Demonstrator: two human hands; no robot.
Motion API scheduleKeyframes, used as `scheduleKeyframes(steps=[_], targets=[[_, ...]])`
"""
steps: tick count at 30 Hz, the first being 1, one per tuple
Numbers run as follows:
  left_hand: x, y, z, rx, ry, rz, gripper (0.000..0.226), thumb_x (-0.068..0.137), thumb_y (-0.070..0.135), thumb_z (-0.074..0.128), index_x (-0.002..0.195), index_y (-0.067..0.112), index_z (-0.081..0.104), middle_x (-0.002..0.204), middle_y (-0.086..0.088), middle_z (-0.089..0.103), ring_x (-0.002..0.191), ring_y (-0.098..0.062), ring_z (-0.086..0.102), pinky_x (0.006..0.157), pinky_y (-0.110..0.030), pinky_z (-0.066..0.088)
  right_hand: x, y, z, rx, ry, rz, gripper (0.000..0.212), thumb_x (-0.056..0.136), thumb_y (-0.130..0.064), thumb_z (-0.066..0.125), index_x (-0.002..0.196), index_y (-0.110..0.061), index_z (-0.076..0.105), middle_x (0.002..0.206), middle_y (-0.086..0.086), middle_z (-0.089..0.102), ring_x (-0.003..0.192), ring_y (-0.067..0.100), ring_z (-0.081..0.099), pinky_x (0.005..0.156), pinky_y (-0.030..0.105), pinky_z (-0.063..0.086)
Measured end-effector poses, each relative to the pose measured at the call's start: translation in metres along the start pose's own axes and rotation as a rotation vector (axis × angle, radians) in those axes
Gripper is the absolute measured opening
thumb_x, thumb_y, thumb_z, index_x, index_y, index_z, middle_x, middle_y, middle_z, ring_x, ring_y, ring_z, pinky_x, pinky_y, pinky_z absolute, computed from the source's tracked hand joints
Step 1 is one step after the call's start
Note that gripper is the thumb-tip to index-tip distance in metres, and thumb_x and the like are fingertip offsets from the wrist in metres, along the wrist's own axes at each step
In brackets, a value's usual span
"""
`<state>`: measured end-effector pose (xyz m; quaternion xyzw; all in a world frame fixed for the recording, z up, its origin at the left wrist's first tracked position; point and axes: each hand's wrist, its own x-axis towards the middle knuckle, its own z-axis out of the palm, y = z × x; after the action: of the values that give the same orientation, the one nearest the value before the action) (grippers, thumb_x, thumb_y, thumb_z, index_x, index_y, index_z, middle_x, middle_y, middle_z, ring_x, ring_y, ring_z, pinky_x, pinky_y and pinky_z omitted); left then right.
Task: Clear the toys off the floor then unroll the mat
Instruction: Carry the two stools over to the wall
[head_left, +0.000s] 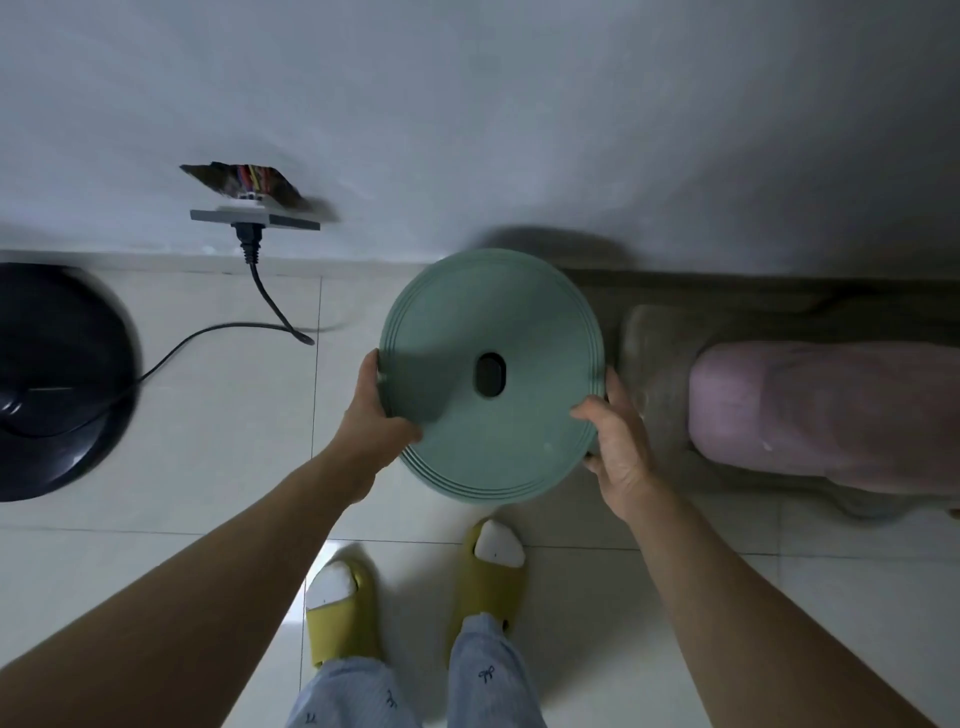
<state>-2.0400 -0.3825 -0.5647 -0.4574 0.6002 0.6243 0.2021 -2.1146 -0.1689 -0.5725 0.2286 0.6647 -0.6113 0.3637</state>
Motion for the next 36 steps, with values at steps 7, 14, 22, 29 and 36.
scheduleKeyframes(steps=[7, 14, 22, 29, 36], targets=[[0.009, 0.014, 0.024, 0.042, -0.053, 0.027, 0.092, 0.071, -0.021, 0.051, 0.134, 0.041, 0.023, 0.115, 0.004, 0.037, 0.106, -0.026, 0.046, 0.057, -0.025, 0.048, 0.010, -0.010, -0.025, 0.039, 0.088, 0.016, 0.050, 0.056, -0.015, 0.050, 0.103, -0.030, 0.060, 0.093, -0.001, 0.066, 0.088, 0.019, 0.059, 0.075, 0.035, 0.048], [0.012, 0.017, 0.031, 0.098, -0.067, 0.004, 0.096, 0.070, -0.022, 0.051, 0.136, 0.040, 0.020, 0.120, 0.004, 0.033, 0.110, -0.029, 0.044, 0.060, -0.030, 0.051, 0.017, -0.007, -0.030, 0.057, 0.086, 0.012, 0.047, 0.057, -0.016, 0.052, 0.101, -0.031, 0.058, 0.097, 0.000, 0.066, 0.089, 0.019, 0.061, 0.079, 0.039, 0.050], [0.019, 0.020, 0.031, 0.057, -0.068, -0.074, 0.077, 0.071, -0.017, 0.048, 0.119, 0.041, 0.031, 0.123, -0.002, 0.041, 0.114, -0.037, 0.047, 0.080, -0.044, 0.048, 0.021, -0.001, -0.027, 0.055, 0.073, 0.106, 0.036, 0.078, -0.003, 0.051, 0.098, -0.032, 0.056, 0.092, -0.010, 0.066, 0.083, 0.013, 0.062, 0.061, 0.026, 0.045], [-0.016, 0.044, 0.024, 0.010, -0.024, 0.027, 0.074, 0.077, -0.007, 0.053, 0.140, 0.027, 0.034, 0.114, 0.011, 0.053, 0.098, -0.012, 0.054, 0.074, -0.028, 0.046, -0.015, -0.016, -0.018, 0.174, 0.175, 0.081, 0.049, 0.083, -0.005, 0.049, 0.116, -0.040, 0.051, 0.111, -0.007, 0.063, 0.098, 0.016, 0.058, 0.086, 0.038, 0.045], [-0.089, 0.091, -0.015, 0.020, -0.023, 0.134, 0.069, 0.084, 0.000, 0.057, 0.143, 0.025, 0.033, 0.153, -0.003, 0.028, 0.141, -0.021, 0.025, 0.111, -0.049, 0.030, -0.106, -0.058, -0.011, 0.248, 0.256, 0.065, 0.060, 0.089, -0.009, 0.052, 0.142, -0.028, 0.031, 0.145, -0.001, 0.042, 0.122, 0.016, 0.045, 0.101, 0.044, 0.037]])
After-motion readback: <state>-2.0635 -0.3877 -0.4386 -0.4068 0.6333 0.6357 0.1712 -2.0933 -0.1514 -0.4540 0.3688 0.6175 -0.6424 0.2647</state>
